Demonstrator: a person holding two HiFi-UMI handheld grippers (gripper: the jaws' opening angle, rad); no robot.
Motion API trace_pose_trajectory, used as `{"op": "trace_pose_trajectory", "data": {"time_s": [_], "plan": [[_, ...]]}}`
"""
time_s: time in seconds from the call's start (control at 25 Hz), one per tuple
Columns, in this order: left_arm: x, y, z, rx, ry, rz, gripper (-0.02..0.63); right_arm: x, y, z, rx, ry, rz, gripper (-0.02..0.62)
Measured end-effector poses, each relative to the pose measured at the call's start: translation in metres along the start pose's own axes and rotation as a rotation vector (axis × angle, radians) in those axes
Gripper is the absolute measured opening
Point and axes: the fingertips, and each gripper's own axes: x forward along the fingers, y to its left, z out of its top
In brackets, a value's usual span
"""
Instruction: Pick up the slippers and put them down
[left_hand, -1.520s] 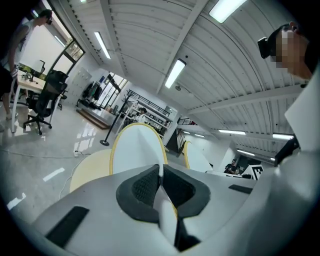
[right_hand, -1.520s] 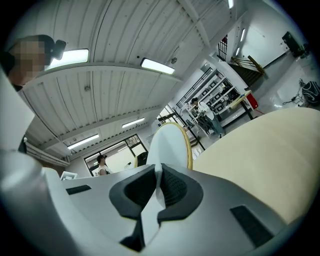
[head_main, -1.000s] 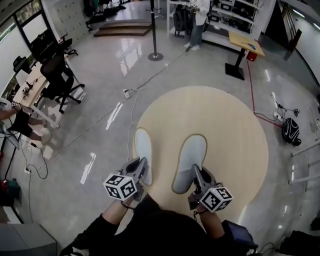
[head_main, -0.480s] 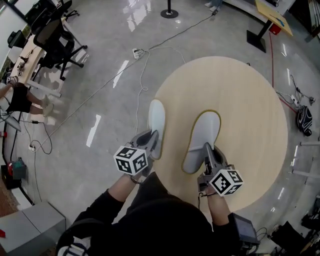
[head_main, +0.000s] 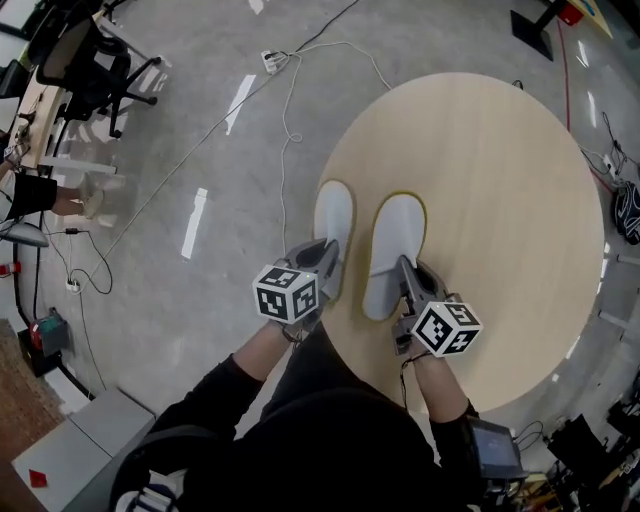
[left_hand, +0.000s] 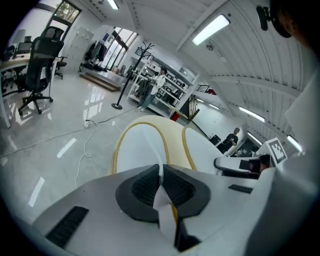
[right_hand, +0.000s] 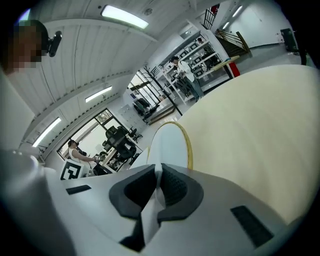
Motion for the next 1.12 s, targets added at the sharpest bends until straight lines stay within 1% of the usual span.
{"op": "trace_pose_trajectory", "data": {"time_s": [0.16, 0.4, 0.56, 0.72, 0.92, 1.04, 1.08, 1.12], "plan": [[0.021, 0.017, 0.001, -0.034, 0.029, -0.005, 0.033, 0.038, -0.013, -0.010, 0.024, 0.051, -0.021, 0.026], [0.040, 0.043, 0.007, -0.067, 0.077, -0.022, 0.034, 0.086, -0.021, -0.021, 0.023, 0.113, -0.056, 0.026], [0.049, 0.049, 0.001, -0.078, 0.091, -0.026, 0.034, 0.099, -0.034, -0.031, 0.030, 0.141, -0.082, 0.026], [0.056, 0.048, -0.001, -0.075, 0.088, -0.038, 0.034, 0.107, -0.039, -0.040, 0.048, 0.168, -0.072, 0.027], [0.056, 0.046, 0.004, -0.056, 0.092, -0.058, 0.034, 0.112, -0.035, -0.039, 0.055, 0.167, -0.070, 0.028], [0.053, 0.047, 0.004, -0.056, 0.084, -0.044, 0.038, 0.111, -0.032, -0.037, 0.046, 0.162, -0.067, 0.031], [0.052, 0.047, 0.004, -0.059, 0.080, -0.038, 0.058, 0.110, -0.031, -0.036, 0.039, 0.160, -0.065, 0.052], [0.051, 0.047, 0.004, -0.063, 0.077, -0.033, 0.114, 0.109, -0.028, -0.036, 0.028, 0.159, -0.063, 0.100]]}}
